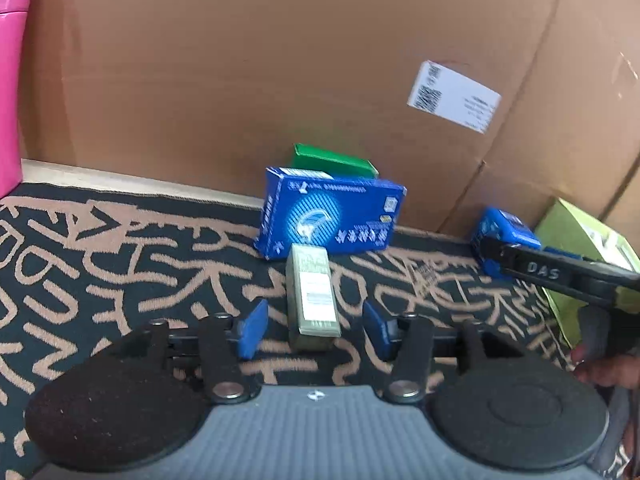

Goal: Organize objects
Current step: 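Grasp the small green-white box with the left gripper while the right grasps the blue Mentos bottle, then carry the green-white box and Mentos bottle into the lime-green box and release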

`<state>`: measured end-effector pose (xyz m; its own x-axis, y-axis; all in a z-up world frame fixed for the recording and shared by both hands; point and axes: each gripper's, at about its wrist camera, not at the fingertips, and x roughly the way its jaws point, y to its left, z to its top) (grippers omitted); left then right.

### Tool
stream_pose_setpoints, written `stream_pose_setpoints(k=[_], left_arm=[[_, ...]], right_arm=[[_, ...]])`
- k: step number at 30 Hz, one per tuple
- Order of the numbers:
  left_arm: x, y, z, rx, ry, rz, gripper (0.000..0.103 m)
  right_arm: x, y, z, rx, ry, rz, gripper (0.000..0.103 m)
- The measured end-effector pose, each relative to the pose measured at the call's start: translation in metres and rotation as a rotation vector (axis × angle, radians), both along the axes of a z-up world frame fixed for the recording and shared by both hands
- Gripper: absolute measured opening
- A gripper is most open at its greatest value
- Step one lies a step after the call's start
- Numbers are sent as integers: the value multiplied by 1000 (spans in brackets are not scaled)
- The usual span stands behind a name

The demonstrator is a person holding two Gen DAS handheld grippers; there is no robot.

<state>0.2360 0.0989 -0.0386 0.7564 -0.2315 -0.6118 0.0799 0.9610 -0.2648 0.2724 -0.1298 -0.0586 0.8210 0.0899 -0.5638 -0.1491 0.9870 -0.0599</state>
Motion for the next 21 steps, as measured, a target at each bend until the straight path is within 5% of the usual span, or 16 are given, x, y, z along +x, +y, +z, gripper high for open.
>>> stream_pose_setpoints(k=[2, 5, 8, 21], left_arm=[[6, 0, -1, -2, 3, 5, 55], [12, -1, -1, 4, 2, 10, 51], [15, -4, -3, 26, 10, -5, 26], [-52, -51, 0, 4, 30, -151, 23]], right_arm=[[11, 0, -6, -12, 9, -31, 88], [23, -6, -15, 6, 41, -44, 55], [17, -14, -18, 23, 29, -32, 55], [-121, -70, -16, 85, 39, 192, 55]])
